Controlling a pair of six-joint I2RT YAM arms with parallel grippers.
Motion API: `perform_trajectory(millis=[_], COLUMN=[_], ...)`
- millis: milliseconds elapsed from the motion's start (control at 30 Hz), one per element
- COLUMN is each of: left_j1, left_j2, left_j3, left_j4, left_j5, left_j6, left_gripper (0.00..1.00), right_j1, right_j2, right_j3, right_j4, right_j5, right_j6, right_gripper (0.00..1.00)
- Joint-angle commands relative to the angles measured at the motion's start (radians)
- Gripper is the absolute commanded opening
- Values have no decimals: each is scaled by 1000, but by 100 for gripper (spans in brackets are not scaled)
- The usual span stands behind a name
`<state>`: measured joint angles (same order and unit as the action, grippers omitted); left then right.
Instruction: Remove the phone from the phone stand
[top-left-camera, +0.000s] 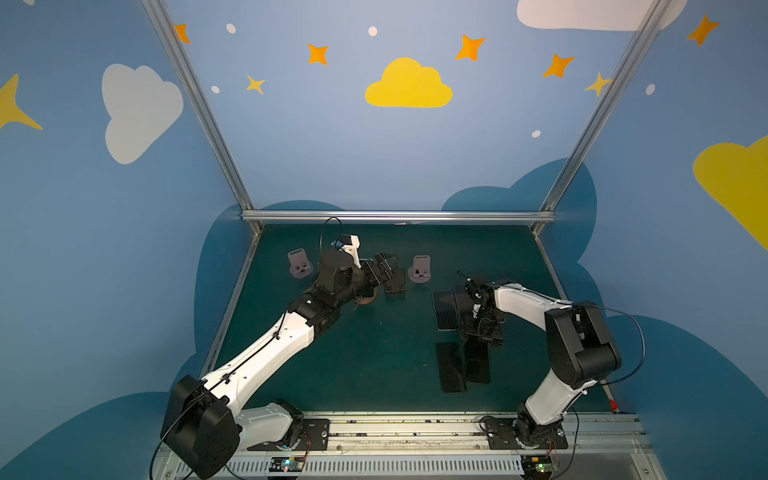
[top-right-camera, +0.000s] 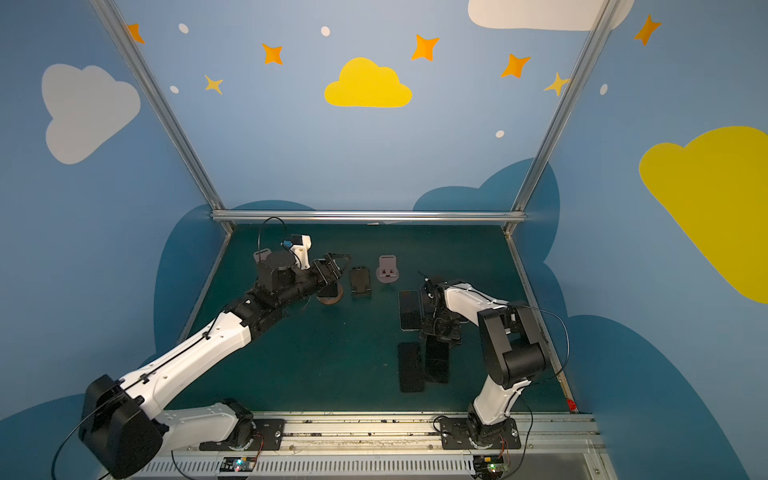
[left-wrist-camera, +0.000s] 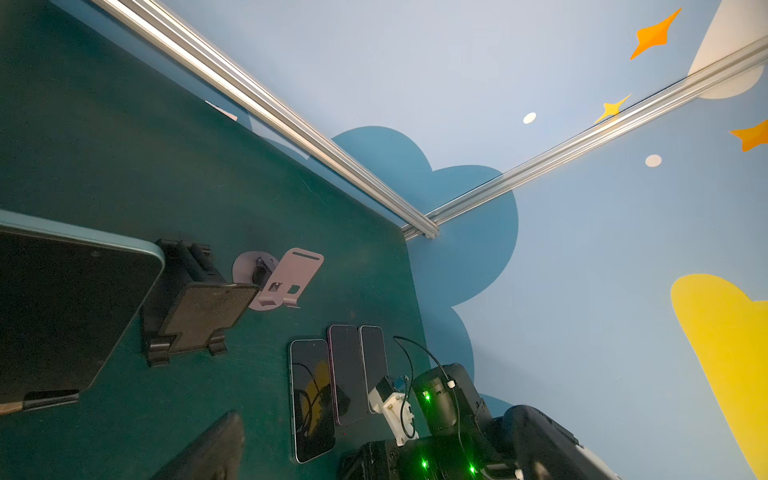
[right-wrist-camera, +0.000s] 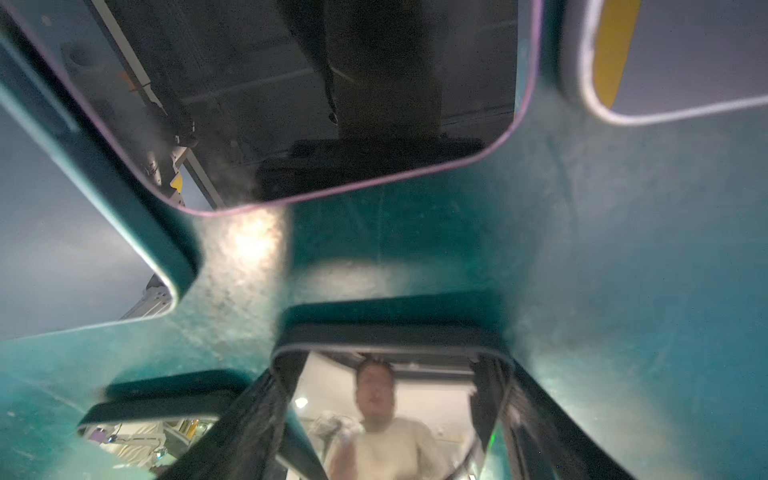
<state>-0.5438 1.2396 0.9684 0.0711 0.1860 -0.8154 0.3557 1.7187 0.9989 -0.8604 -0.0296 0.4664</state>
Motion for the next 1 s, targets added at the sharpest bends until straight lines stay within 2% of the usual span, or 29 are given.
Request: perform_trajectory(millis=[0,300,433,967], left_j1=[0,0,-1,-4], left_j2=[-8,-9,-10,-15], left_j3=[-2,-2,-2,-6], left_j4=[10,13,18,30], left_j5=[-11,-6,-2,10], left_j6=[21,21,17,18], left_gripper=[100,100,100,100], right_j1=[-5,7,30,78], right_j2=[43,33,37,-23], right_j3=[-1,10,39,14], right_j4=[28,-11,-57,-64], right_j5=[-33,-25,20,23], right_j6=[-14,-20,-23,-50], right_gripper=[77,71,70,76])
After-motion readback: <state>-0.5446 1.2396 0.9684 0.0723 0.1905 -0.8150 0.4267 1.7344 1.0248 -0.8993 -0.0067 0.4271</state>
